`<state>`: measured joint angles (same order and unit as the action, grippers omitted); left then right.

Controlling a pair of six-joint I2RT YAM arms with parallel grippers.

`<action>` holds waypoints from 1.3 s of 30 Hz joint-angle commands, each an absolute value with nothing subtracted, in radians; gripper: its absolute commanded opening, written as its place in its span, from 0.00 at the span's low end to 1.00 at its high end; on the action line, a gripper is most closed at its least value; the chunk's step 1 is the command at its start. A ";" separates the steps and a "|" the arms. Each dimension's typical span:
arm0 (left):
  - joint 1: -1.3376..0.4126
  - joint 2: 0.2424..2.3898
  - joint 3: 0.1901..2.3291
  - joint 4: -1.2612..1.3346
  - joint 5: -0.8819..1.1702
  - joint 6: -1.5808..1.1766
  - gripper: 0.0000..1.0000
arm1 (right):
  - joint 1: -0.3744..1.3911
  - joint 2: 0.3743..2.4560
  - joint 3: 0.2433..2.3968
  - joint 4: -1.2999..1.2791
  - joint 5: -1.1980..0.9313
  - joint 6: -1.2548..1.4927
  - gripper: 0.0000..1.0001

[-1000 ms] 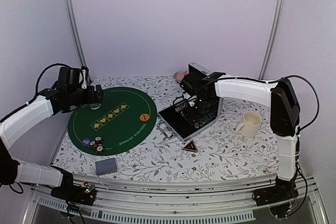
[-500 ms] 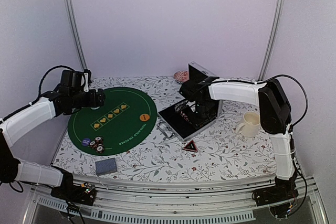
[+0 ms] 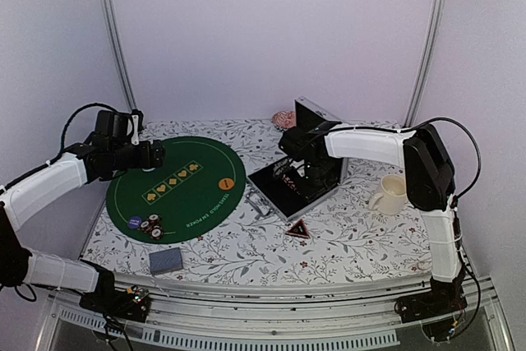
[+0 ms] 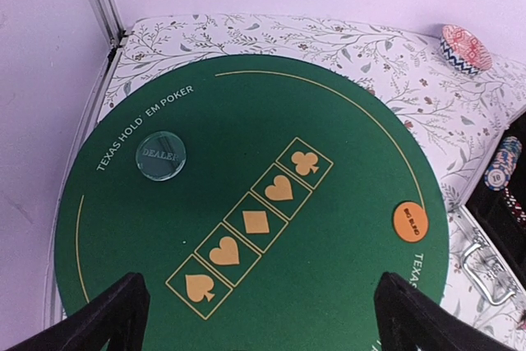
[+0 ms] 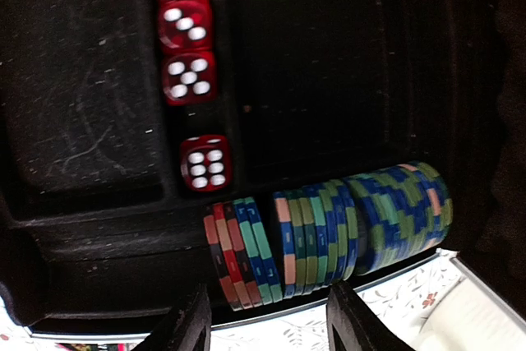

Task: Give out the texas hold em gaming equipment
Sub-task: Adjust the poker chips pile in the chip case.

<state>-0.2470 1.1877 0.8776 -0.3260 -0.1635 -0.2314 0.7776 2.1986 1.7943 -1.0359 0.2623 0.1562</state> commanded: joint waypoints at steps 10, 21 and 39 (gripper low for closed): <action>-0.250 1.197 0.862 -0.301 -0.132 -0.219 0.98 | 0.778 2.225 1.802 -0.990 0.294 0.142 0.49; -0.250 1.200 0.859 -0.301 -0.121 -0.219 0.98 | 0.749 2.235 1.791 -0.953 0.294 0.106 0.51; -0.249 1.214 0.861 -0.302 -0.101 -0.218 0.98 | 0.735 2.211 1.811 -1.007 0.311 0.147 0.70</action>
